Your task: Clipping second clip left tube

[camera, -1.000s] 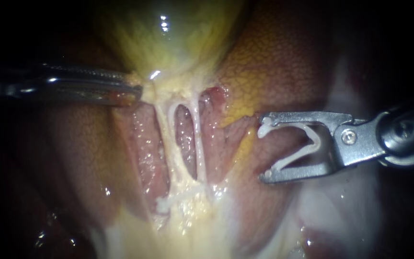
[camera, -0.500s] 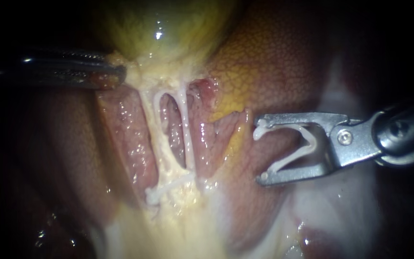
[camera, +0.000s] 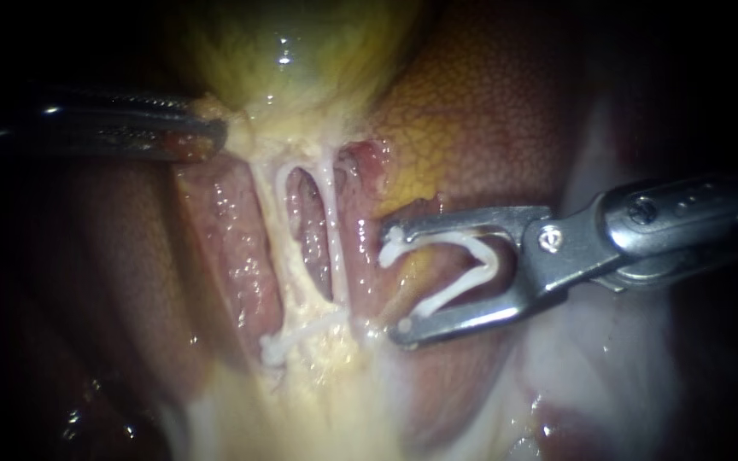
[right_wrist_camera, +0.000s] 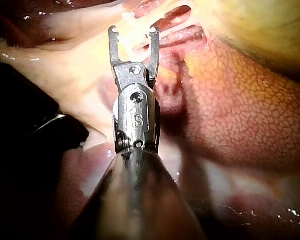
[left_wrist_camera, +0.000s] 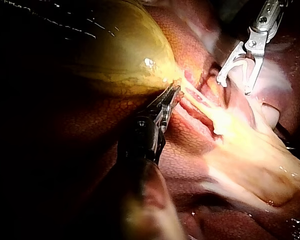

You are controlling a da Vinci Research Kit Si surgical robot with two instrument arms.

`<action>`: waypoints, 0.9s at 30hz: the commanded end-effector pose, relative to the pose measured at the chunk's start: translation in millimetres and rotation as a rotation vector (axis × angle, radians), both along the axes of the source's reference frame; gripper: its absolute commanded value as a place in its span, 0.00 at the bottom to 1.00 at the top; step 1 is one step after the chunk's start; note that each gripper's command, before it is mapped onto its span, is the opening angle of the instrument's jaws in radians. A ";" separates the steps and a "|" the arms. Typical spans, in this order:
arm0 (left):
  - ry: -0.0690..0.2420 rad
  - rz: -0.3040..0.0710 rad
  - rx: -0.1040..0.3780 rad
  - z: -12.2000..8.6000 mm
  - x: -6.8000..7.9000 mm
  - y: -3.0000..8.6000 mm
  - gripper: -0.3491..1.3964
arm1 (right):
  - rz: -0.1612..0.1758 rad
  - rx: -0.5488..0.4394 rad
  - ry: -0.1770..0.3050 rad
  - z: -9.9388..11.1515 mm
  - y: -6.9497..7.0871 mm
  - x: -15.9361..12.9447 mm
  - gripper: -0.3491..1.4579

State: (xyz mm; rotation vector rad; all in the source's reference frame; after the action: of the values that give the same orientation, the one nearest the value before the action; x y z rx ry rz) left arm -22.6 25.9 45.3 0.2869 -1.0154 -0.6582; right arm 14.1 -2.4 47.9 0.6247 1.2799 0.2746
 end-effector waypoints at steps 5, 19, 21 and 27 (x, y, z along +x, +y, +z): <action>0.001 -0.001 -0.001 0.1 -0.1 -0.1 0.00 | -0.015 0.020 0.010 1.2 -0.3 1.5 0.45; 0.002 -0.002 -0.002 0.2 -0.3 -0.2 0.00 | -0.012 0.046 -0.005 5.5 -1.0 2.8 0.46; 0.002 -0.002 -0.002 0.2 -0.3 -0.3 0.00 | -0.008 0.048 -0.008 6.0 -1.0 2.9 0.46; 0.003 -0.003 -0.003 0.3 -0.4 -0.4 0.00 | -0.016 0.055 -0.006 7.2 -0.9 3.4 0.46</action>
State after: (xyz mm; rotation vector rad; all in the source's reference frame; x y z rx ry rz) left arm -23.0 25.6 45.6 0.2820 -1.0142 -0.6596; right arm 17.5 -3.3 55.3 0.6836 1.2637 0.3003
